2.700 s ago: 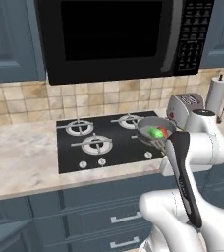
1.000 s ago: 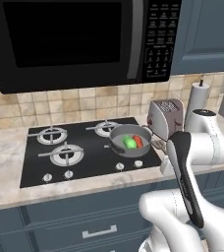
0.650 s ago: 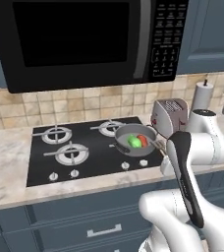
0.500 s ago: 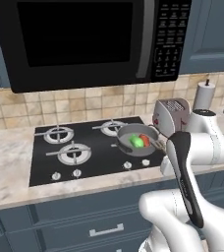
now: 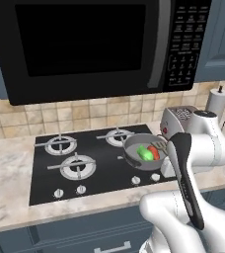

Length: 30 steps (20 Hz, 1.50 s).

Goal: Put the corn and sweet potato in the pot. Retrieve the spatula and lightly stir the vegetables in the pot.

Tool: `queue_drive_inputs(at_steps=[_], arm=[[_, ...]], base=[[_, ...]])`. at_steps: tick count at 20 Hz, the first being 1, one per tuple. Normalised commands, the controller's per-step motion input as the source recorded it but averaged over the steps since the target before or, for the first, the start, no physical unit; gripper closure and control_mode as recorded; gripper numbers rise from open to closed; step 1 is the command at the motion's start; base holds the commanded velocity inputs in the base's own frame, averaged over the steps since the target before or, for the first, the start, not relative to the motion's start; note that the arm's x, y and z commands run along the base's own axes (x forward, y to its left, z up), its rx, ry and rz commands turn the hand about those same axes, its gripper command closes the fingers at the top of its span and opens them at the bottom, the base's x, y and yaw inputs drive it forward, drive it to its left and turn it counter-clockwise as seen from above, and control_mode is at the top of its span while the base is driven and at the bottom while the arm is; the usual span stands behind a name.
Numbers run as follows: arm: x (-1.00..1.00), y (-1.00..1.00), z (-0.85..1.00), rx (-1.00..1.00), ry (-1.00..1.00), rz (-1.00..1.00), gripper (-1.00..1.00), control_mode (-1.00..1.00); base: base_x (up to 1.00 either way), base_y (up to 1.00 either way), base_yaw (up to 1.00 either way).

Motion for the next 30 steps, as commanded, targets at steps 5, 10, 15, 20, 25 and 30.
queue_drive_inputs(at_steps=[5,10,15,20,25,30], arm=[[0.0,0.0,0.0,0.0,0.0,0.0,1.0,1.0],[0.0,0.0,0.0,0.0,0.0,0.0,1.0,1.0],[0.0,0.0,0.0,0.0,0.0,0.0,1.0,1.0],[0.0,0.0,0.0,0.0,0.0,0.0,1.0,1.0],[0.0,0.0,0.0,0.0,0.0,0.0,1.0,1.0],[0.01,0.0,0.01,0.0,0.04,0.0,1.0,-1.0]], base=[[0.4,0.01,-0.01],[0.17,0.0,0.0],[0.75,0.0,-0.02],[0.17,0.0,-0.01],[0.0,0.0,0.0],[0.0,0.0,0.0]])
